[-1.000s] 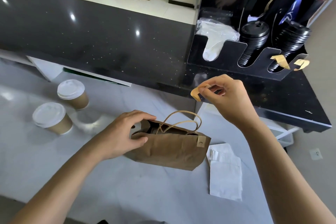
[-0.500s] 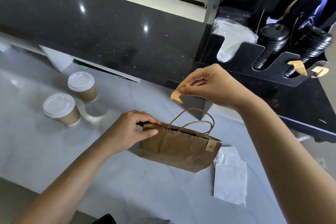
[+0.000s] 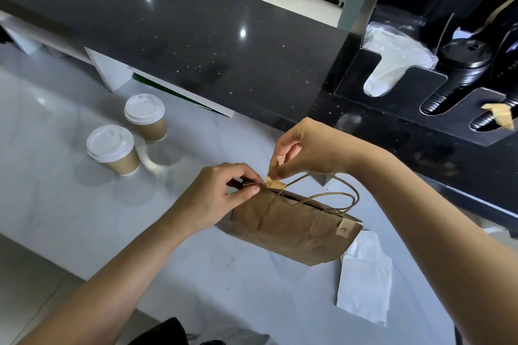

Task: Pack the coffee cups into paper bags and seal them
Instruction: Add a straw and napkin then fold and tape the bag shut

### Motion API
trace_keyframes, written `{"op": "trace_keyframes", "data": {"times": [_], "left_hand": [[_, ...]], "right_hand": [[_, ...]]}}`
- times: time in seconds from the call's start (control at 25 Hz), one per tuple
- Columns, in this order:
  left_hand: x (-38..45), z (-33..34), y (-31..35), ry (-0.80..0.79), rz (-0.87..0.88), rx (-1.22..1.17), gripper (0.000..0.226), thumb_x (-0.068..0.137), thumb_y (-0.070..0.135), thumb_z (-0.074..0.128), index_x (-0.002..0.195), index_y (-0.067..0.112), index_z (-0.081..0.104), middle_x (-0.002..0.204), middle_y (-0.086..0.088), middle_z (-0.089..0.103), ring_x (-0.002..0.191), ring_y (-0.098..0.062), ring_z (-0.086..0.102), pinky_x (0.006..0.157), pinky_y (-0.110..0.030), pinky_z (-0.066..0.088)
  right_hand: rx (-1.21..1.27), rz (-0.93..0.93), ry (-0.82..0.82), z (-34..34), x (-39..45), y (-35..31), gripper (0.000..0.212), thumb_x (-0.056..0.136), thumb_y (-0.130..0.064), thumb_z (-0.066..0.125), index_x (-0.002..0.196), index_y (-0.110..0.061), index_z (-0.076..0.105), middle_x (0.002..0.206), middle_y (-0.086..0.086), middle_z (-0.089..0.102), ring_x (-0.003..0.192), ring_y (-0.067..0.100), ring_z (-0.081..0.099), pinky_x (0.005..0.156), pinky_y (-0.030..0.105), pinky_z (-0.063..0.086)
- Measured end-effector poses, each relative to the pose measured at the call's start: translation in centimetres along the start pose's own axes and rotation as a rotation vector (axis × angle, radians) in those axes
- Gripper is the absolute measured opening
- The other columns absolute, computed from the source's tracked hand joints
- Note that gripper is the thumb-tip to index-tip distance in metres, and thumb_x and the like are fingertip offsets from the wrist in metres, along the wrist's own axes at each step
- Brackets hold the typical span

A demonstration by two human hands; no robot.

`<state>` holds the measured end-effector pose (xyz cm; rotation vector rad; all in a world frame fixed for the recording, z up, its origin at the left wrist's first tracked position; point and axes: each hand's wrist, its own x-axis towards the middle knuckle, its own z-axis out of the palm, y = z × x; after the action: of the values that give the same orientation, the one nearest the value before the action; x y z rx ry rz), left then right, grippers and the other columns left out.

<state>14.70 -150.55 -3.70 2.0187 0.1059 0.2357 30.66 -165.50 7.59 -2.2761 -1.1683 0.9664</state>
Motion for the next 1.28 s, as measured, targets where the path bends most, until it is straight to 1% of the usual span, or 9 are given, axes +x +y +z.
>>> {"op": "trace_keyframes", "data": {"times": [0.08, 0.24, 0.48, 0.64, 0.8, 0.84, 0.96, 1.04, 1.28], "left_hand": [[-0.1, 0.0, 0.0, 0.003, -0.022, -0.034, 0.009, 0.094, 0.014, 0.072, 0.100, 0.020, 0.073, 0.098, 0.012, 0.075, 0.099, -0.011, 0.071, 0.093, -0.024, 0.054], [-0.1, 0.1, -0.3, 0.014, -0.049, -0.063, 0.007, 0.094, 0.014, 0.073, 0.099, 0.018, 0.072, 0.096, 0.010, 0.075, 0.099, -0.012, 0.072, 0.097, -0.029, 0.055], [0.0, 0.2, -0.7, 0.025, -0.051, -0.081, 0.009, 0.092, 0.010, 0.074, 0.100, 0.016, 0.073, 0.097, 0.010, 0.075, 0.101, -0.013, 0.072, 0.099, -0.036, 0.055], [0.0, 0.2, -0.7, 0.025, -0.073, -0.093, 0.010, 0.092, 0.010, 0.073, 0.099, 0.017, 0.073, 0.097, 0.010, 0.075, 0.100, -0.013, 0.072, 0.099, -0.038, 0.056], [0.1, 0.2, -0.6, 0.024, -0.096, -0.103, 0.011, 0.091, 0.009, 0.073, 0.097, 0.018, 0.072, 0.095, 0.013, 0.074, 0.099, -0.009, 0.072, 0.098, -0.037, 0.056], [0.1, 0.1, -0.6, 0.023, -0.097, -0.101, 0.011, 0.091, 0.009, 0.073, 0.097, 0.018, 0.071, 0.095, 0.012, 0.074, 0.100, -0.009, 0.072, 0.098, -0.037, 0.056], [0.1, 0.0, -0.6, 0.007, -0.104, -0.096, 0.012, 0.091, 0.009, 0.074, 0.098, 0.019, 0.072, 0.097, 0.012, 0.075, 0.102, -0.007, 0.072, 0.099, -0.039, 0.055], [0.1, 0.0, -0.5, 0.005, -0.120, -0.105, 0.013, 0.091, 0.009, 0.073, 0.099, 0.018, 0.073, 0.099, 0.011, 0.075, 0.103, -0.006, 0.071, 0.100, -0.039, 0.055], [-0.1, -0.2, -0.4, -0.037, -0.137, -0.076, 0.020, 0.088, 0.011, 0.071, 0.103, 0.024, 0.072, 0.106, 0.009, 0.074, 0.108, -0.006, 0.069, 0.103, -0.038, 0.053]], "right_hand": [[-0.028, -0.002, 0.014, 0.6, 0.4, -0.1, 0.010, 0.078, -0.026, 0.088, 0.079, -0.021, 0.080, 0.079, -0.009, 0.077, 0.077, 0.009, 0.073, 0.086, 0.043, 0.061], [-0.054, -0.012, 0.042, 2.1, 0.6, 0.0, 0.015, 0.073, -0.026, 0.090, 0.074, -0.022, 0.076, 0.071, -0.010, 0.073, 0.068, 0.008, 0.070, 0.072, 0.035, 0.062], [-0.100, -0.047, 0.050, 3.1, 0.9, 0.4, 0.017, 0.073, -0.026, 0.090, 0.073, -0.026, 0.074, 0.068, -0.013, 0.072, 0.066, 0.006, 0.068, 0.066, 0.025, 0.056], [-0.128, -0.099, 0.073, 3.4, 0.8, 0.5, 0.015, 0.074, -0.027, 0.089, 0.074, -0.027, 0.074, 0.068, -0.012, 0.072, 0.066, 0.007, 0.068, 0.067, 0.028, 0.058], [-0.092, -0.140, 0.095, 3.3, 1.0, 0.3, 0.016, 0.075, -0.026, 0.090, 0.077, -0.026, 0.074, 0.068, -0.010, 0.071, 0.066, 0.007, 0.067, 0.058, 0.017, 0.051], [-0.117, -0.139, 0.100, 3.3, 1.1, 0.3, 0.017, 0.074, -0.028, 0.090, 0.077, -0.026, 0.074, 0.068, -0.010, 0.071, 0.066, 0.007, 0.067, 0.058, 0.018, 0.051], [-0.184, -0.126, 0.090, 3.6, 1.2, 0.4, 0.019, 0.073, -0.031, 0.089, 0.080, -0.029, 0.072, 0.069, -0.011, 0.070, 0.069, 0.008, 0.066, 0.067, 0.030, 0.056], [-0.188, -0.132, 0.076, 3.9, 1.2, 0.4, 0.021, 0.072, -0.032, 0.088, 0.081, -0.029, 0.069, 0.071, -0.011, 0.069, 0.070, 0.010, 0.066, 0.069, 0.038, 0.057], [-0.210, -0.142, 0.111, 4.4, 1.2, 0.5, 0.025, 0.071, -0.033, 0.088, 0.082, -0.030, 0.065, 0.071, -0.012, 0.065, 0.073, 0.012, 0.064, 0.069, 0.041, 0.057]]}}
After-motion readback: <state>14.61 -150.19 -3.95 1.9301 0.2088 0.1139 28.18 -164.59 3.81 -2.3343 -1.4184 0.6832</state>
